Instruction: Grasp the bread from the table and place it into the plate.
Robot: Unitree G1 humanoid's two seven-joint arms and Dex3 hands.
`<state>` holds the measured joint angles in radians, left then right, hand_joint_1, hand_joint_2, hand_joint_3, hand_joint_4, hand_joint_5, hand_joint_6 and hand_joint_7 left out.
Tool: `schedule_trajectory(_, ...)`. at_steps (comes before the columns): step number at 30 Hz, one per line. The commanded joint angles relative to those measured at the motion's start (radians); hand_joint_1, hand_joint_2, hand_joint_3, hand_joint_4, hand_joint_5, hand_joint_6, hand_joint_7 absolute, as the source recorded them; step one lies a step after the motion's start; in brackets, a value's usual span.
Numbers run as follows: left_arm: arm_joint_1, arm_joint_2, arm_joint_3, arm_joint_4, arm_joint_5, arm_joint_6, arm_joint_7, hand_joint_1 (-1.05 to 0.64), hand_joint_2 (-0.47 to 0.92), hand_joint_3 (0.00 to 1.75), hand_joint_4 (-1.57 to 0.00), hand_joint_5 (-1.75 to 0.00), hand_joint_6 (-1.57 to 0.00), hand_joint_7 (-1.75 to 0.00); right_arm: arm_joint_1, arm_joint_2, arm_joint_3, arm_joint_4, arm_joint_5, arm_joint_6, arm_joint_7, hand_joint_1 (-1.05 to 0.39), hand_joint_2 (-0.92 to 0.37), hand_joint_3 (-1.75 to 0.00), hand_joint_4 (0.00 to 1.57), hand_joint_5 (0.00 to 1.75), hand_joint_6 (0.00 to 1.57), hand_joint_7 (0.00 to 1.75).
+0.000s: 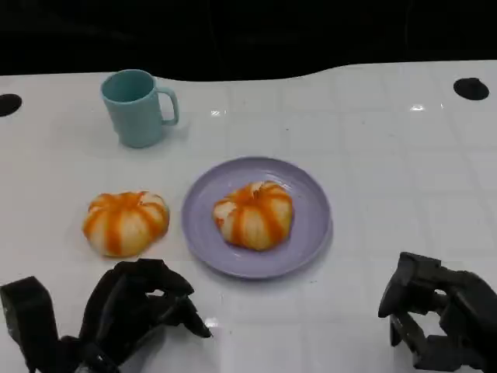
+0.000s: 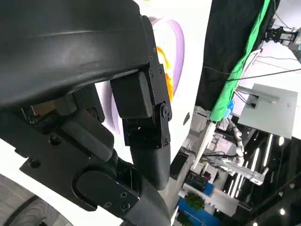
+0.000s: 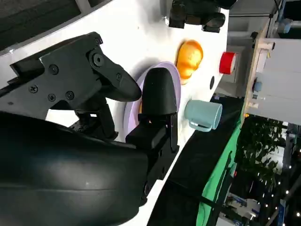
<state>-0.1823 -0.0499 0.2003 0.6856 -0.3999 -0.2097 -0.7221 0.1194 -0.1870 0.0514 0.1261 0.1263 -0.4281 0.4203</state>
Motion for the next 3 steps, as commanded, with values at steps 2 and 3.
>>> schedule_trajectory(2,-0.004,0.020,0.006,0.003,-0.004,-0.007,-0.010,-1.05,0.70,0.00,-1.57,-0.59,-1.57,-0.24,-0.003,-0.003,-0.010,0.002,-0.003,-0.004,-0.008,-0.11,-0.62,-1.11,0.68,1.75,0.61,1.48)
schedule_trajectory(3,-0.004,0.020,0.006,0.001,-0.006,-0.005,-0.012,-1.05,0.70,0.00,-1.57,-0.59,-1.57,-0.24,-0.003,-0.003,-0.010,0.002,-0.003,-0.005,-0.008,-0.12,-0.62,-1.11,0.68,1.75,0.61,1.48)
